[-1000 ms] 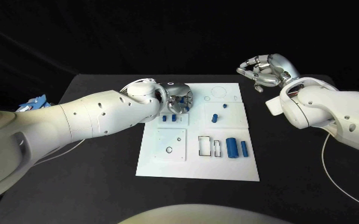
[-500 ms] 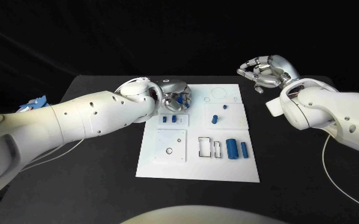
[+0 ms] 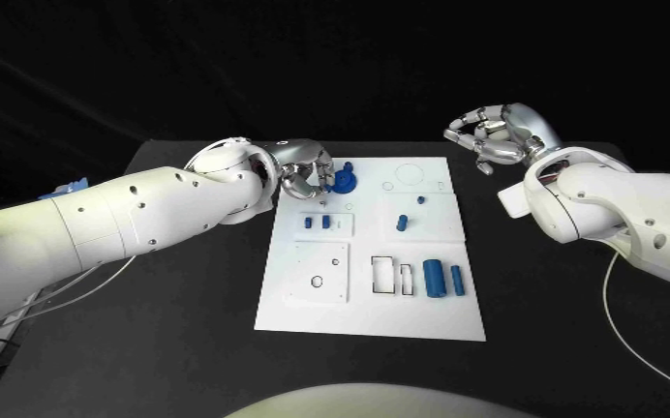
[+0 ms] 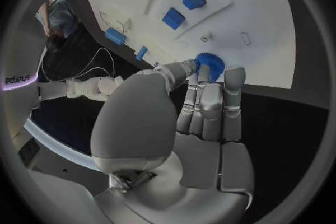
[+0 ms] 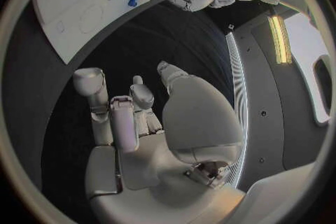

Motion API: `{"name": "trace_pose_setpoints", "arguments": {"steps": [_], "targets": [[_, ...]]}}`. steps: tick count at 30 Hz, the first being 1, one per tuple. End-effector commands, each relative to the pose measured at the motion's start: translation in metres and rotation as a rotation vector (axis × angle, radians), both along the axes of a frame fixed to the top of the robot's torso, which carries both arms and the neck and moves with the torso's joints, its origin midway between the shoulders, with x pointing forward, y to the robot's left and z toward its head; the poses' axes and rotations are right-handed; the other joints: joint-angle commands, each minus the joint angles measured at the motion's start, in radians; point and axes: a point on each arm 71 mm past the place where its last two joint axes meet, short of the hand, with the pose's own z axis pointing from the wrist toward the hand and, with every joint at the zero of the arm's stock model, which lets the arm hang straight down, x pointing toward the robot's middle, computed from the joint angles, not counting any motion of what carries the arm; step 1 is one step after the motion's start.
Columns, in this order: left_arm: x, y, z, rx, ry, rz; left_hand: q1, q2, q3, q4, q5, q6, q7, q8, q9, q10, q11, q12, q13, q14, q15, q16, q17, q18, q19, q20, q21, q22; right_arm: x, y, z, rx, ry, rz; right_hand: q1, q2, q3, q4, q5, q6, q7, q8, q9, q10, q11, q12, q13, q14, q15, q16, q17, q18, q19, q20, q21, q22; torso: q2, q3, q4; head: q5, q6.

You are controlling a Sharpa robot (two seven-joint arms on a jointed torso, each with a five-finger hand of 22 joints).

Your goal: Assemble the parts on the task board

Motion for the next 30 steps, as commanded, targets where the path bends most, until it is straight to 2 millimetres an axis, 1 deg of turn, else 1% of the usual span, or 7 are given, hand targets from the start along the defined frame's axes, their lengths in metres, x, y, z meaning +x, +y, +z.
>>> {"name": "trace_pose_setpoints", "arguments": {"steps": [1, 7, 11, 21, 30], "targets": [[-0.001, 0.003, -0.004, 0.014, 0.058, 0.001, -0.011, -0.002, -0.006, -0.002, -0.001, 0.008, 0.001, -0.007, 0.001, 0.008, 0.001, -0.006, -0.002, 0.003, 0.0, 0.002, -0.002, -0.015, 0.007, 0.003, 0.003, -0.001, 0.0, 0.001, 0.0, -0.002, 0.001, 0.008, 0.006, 0.006, -0.005, 0.004, 0.006, -0.006, 0.002, 0.003, -0.002, -0.002, -0.001, 0.005, 0.001, 0.043, -0.007, -0.001, 0.049, 0.018, 0.005, -0.004, -0.002, 0.002, 0.001, -0.0007, -0.003, 0.004, 0.0], [-0.001, 0.008, -0.008, 0.03, 0.081, 0.009, -0.011, -0.002, -0.006, -0.002, -0.001, 0.008, 0.002, -0.007, 0.001, 0.009, 0.002, -0.008, -0.002, 0.004, 0.001, 0.002, -0.001, -0.015, 0.008, 0.003, 0.004, 0.001, 0.0, 0.001, -0.001, -0.001, 0.002, 0.01, 0.006, 0.006, -0.005, 0.004, 0.006, -0.006, 0.002, 0.003, -0.002, -0.002, -0.001, 0.005, 0.001, 0.043, -0.007, -0.001, 0.049, 0.018, 0.005, -0.004, -0.002, 0.002, 0.001, -0.0009, -0.0042, 0.008, -0.003], [0.0, 0.009, -0.01, 0.033, 0.088, 0.01, -0.011, -0.001, -0.006, -0.002, -0.001, 0.009, 0.002, -0.008, 0.001, 0.009, 0.002, -0.008, -0.002, 0.004, 0.001, 0.002, -0.002, -0.015, 0.008, 0.003, 0.004, 0.002, 0.0, 0.002, -0.001, -0.001, 0.002, 0.011, 0.006, 0.006, -0.005, 0.004, 0.006, -0.006, 0.002, 0.003, -0.002, -0.002, -0.001, 0.005, 0.001, 0.043, -0.007, -0.001, 0.049, 0.018, 0.005, -0.004, -0.002, 0.002, 0.001, -0.0004, -0.0035, 0.008, -0.005], [0.0, 0.009, -0.016, 0.039, 0.101, 0.016, -0.011, -0.001, -0.006, -0.002, -0.002, 0.009, 0.002, -0.009, 0.001, 0.01, 0.002, -0.01, -0.002, 0.003, 0.001, 0.001, -0.004, -0.015, 0.008, 0.003, 0.004, 0.001, 0.0, 0.002, -0.001, -0.004, 0.001, 0.012, 0.006, 0.006, -0.005, 0.004, 0.006, -0.006, 0.002, 0.003, -0.002, -0.002, -0.001, 0.005, 0.001, 0.043, -0.007, -0.001, 0.049, 0.018, 0.005, -0.004, -0.002, 0.002, 0.001, 0.0001, -0.004, 0.007, -0.006], [-0.001, 0.01, -0.018, 0.048, 0.116, 0.014, -0.011, 0.0, -0.006, -0.002, -0.002, 0.01, 0.002, -0.009, 0.001, 0.011, 0.002, -0.011, -0.002, 0.002, 0.001, 0.0, -0.008, -0.015, 0.008, 0.004, 0.004, 0.001, 0.0, 0.002, -0.001, -0.004, 0.0, 0.012, 0.006, 0.006, -0.005, 0.004, 0.006, -0.006, 0.002, 0.003, -0.002, -0.002, -0.001, 0.005, 0.001, 0.043, -0.007, -0.001, 0.049, 0.018, 0.005, -0.004, -0.002, 0.002, 0.0, -0.0007, -0.003, 0.007, -0.007]]}}
